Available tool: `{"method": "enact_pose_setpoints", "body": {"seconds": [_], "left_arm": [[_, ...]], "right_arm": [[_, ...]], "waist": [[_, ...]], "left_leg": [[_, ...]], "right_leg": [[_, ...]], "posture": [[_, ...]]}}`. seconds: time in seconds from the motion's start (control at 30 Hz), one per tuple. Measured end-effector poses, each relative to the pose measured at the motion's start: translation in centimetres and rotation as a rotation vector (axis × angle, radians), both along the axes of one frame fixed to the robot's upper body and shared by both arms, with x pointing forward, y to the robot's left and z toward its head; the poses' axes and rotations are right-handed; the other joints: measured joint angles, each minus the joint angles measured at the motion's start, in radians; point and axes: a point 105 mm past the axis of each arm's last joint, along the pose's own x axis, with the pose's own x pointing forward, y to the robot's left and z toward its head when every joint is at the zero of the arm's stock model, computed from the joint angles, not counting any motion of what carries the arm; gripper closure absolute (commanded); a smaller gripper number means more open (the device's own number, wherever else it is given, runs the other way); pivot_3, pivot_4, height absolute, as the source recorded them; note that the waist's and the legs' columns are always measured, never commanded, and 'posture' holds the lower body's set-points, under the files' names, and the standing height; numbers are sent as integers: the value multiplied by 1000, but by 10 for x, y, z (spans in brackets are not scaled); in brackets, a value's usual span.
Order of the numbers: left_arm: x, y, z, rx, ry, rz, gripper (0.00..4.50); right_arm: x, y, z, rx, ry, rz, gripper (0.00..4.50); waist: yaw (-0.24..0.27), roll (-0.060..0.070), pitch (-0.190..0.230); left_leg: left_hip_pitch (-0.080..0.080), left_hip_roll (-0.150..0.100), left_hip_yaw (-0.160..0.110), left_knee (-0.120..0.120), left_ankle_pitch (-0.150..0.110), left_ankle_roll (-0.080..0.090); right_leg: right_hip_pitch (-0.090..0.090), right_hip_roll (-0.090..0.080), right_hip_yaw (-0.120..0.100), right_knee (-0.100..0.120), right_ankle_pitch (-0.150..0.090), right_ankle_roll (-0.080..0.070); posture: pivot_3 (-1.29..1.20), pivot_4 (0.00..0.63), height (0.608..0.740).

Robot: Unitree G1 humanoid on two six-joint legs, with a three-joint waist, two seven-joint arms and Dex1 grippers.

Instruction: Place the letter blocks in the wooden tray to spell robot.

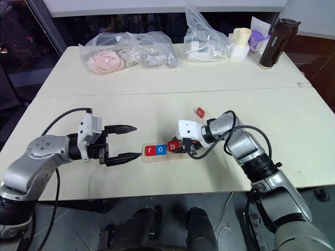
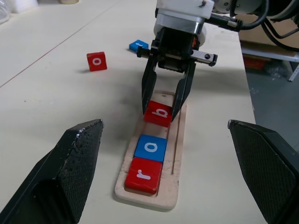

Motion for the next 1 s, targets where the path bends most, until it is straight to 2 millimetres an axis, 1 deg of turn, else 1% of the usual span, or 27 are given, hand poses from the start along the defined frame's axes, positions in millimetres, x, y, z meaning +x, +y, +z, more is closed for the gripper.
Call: {"method": "enact_pose_setpoints", "body": {"seconds": [0.13, 0.77, 0.83, 0.87, 0.97, 1.0], "left_arm": [[1, 0, 0, -1, -1, 6, 0], [2, 0, 0, -3, -3, 16, 0], [2, 1, 0, -3, -4, 17, 0], [2, 1, 0, -3, -4, 18, 0], [2, 1, 0, -3, -4, 21, 0], [2, 1, 1, -4, -5, 22, 0]], "right_arm": [[-1, 5, -3, 5, 1, 13, 3367], [1, 6, -9, -3, 21, 3, 3367], [1, 6, -9, -2, 19, 5, 2304], [1, 7, -9, -1, 19, 6, 1954], [1, 8, -8, 3, 17, 9, 351], [1, 9, -8, 4, 16, 10, 32]], "waist": [[-1, 0, 0], [-1, 0, 0], [-1, 0, 0], [-1, 0, 0], [-1, 0, 0], [-1, 0, 0]], "left_leg": [[0, 0, 0, 0, 0, 0], [0, 0, 0, 0, 0, 0], [0, 0, 0, 0, 0, 0], [0, 0, 0, 0, 0, 0], [0, 0, 0, 0, 0, 0], [0, 0, 0, 0, 0, 0]], "right_leg": [[0, 0, 0, 0, 0, 0], [0, 1, 0, 1, 0, 0], [0, 1, 0, 1, 0, 0], [0, 1, 0, 1, 0, 0], [0, 1, 0, 1, 0, 0], [0, 1, 0, 1, 0, 0]], "posture": [[0, 150, 738], [0, 150, 738], [0, 150, 738], [0, 150, 738], [0, 150, 738], [0, 150, 738]]}}
